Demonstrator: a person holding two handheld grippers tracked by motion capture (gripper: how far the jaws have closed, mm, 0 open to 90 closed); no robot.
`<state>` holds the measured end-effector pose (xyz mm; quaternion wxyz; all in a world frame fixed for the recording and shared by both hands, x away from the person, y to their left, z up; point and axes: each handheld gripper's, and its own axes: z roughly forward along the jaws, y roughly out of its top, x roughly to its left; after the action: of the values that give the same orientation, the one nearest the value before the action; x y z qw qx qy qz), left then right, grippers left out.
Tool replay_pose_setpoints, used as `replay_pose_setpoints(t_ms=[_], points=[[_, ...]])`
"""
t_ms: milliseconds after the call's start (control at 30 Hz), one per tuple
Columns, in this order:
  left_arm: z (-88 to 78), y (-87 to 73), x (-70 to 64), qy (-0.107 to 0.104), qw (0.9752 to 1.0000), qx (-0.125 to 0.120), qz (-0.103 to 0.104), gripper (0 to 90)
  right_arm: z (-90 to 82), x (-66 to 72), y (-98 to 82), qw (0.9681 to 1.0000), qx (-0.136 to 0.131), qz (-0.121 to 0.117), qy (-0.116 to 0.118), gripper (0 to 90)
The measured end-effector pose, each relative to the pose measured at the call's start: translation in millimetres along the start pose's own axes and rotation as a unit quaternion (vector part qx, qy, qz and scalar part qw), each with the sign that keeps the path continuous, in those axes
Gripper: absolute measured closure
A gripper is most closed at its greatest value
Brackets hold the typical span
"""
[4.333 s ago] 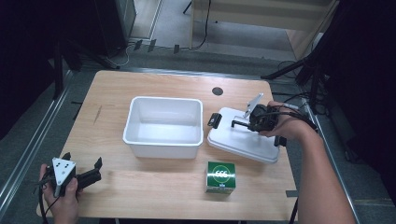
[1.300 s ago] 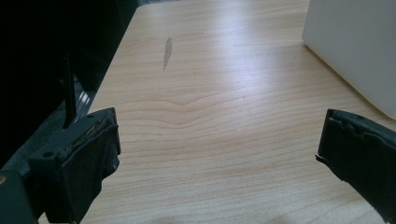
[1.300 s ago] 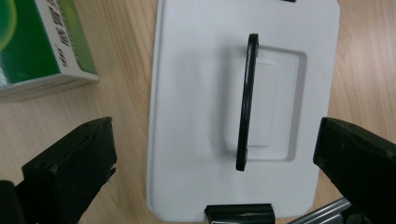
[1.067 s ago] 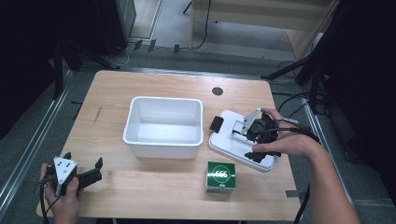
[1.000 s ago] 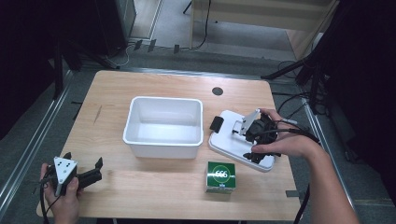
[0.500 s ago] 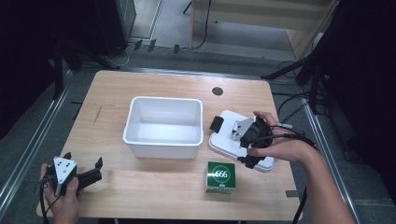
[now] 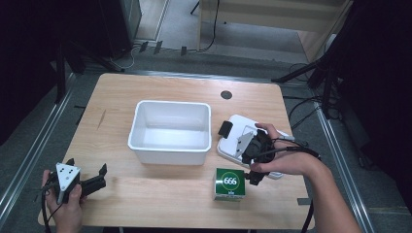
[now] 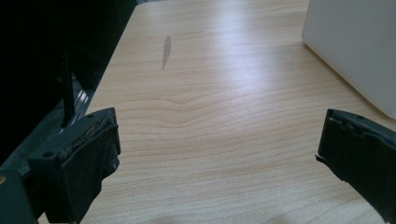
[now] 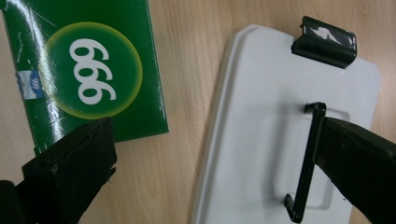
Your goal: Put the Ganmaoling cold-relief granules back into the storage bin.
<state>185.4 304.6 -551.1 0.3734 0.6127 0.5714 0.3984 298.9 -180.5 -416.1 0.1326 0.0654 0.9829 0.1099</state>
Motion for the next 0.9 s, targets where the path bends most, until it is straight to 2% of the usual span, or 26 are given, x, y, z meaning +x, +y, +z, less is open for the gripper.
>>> replay_pose_setpoints(t_ms=[200, 400, 533, 900], points=[[-0.1, -0.2, -0.1, 0.002, 1.0, -0.002, -0.002, 0.0, 1.3, 10.1, 3.7, 0.9999, -0.001, -0.008, 0.011, 0.0], [-0.1, -0.1, -1.1, 0.003, 1.0, -0.001, 0.003, 0.0, 3.8, 24.3, 7.0, 0.9994, -0.005, -0.026, 0.02, 0.0], [-0.4, -0.2, -0.6, 0.002, 1.0, -0.002, 0.002, 0.0, 6.9, 31.2, 8.6, 0.9988, 0.002, -0.042, 0.025, 0.0], [-0.4, -0.4, -0.6, 0.003, 1.0, -0.004, 0.001, 0.0, 19.1, 44.2, 12.8, 0.9967, 0.009, -0.064, 0.047, 0.0]])
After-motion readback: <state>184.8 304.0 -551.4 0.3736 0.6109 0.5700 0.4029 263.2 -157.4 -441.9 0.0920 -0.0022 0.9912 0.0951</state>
